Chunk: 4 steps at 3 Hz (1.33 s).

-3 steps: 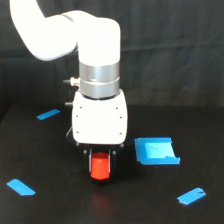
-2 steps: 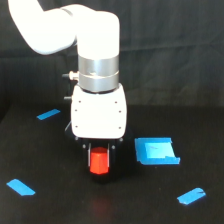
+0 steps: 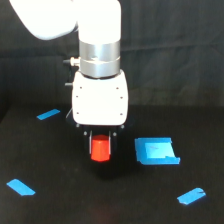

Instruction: Pick up the red object from the table

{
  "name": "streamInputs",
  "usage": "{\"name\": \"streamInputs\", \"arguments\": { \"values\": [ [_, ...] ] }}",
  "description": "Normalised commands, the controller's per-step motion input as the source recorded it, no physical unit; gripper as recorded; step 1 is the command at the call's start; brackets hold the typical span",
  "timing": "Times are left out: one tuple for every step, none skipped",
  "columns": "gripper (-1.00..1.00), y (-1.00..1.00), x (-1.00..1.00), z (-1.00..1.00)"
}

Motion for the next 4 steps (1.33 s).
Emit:
{"name": "streamInputs", "arguments": {
  "values": [
    [-1.0, 0.18, 0.26, 1.0],
    [-1.0, 0.06, 0.15, 0.94],
    [-0.98, 0.17, 0.12, 0.93],
    [-1.0, 0.04, -0.13, 0.58]
  ]
}}
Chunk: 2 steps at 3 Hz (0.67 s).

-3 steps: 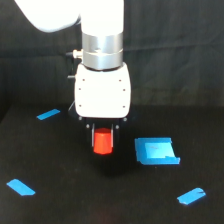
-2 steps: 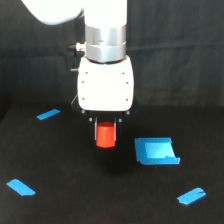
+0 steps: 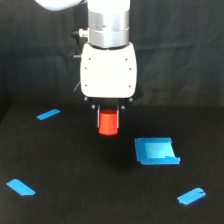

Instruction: Pick up the red object from the table

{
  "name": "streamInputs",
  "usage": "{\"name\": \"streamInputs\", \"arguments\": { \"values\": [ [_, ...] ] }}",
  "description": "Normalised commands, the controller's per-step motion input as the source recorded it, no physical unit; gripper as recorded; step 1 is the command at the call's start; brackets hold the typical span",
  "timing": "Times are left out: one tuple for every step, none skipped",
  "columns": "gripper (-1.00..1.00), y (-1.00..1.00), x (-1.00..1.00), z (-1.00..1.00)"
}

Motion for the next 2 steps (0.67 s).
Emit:
{"name": "streamInputs", "arguments": {
  "values": [
    [-1.0, 0.12, -0.08, 0.36],
    [-1.0, 0.08, 0.0, 0.17]
  ]
}}
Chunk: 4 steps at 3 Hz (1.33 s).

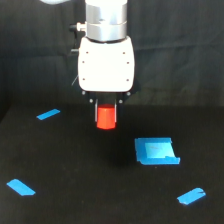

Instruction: Pick up the red object from the table

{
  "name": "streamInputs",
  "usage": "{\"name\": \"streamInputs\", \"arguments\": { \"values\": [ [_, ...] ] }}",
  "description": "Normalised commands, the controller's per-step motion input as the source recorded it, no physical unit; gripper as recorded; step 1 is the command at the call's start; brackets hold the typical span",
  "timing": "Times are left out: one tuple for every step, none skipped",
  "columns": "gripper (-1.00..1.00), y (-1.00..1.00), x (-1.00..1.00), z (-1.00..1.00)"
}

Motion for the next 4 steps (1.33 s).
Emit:
{"name": "streamInputs", "arguments": {
  "values": [
    [-0.99, 0.05, 0.03, 0.1],
    [-1.0, 0.05, 0.07, 0.26],
    [-0.94, -0.03, -0.05, 0.14],
    [-1.0, 0.05, 0.0, 0.09]
  ]
}}
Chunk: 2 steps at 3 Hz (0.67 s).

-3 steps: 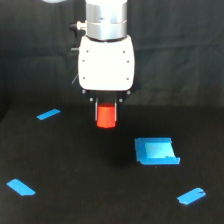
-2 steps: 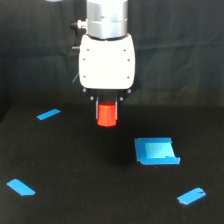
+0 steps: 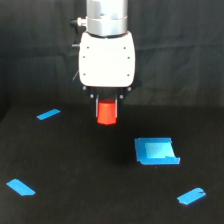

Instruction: Pick up the red object from the table

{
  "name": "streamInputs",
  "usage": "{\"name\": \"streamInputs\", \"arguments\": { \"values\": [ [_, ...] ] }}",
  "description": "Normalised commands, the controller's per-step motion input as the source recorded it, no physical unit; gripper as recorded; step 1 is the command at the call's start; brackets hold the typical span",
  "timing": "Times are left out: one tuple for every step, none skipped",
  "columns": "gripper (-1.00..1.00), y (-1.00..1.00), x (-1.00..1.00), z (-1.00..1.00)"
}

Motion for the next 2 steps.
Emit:
{"name": "streamInputs", "arguments": {
  "values": [
    [-0.96, 0.03, -0.02, 0.18],
    [-1.0, 0.06, -0.02, 0.09]
  ]
}}
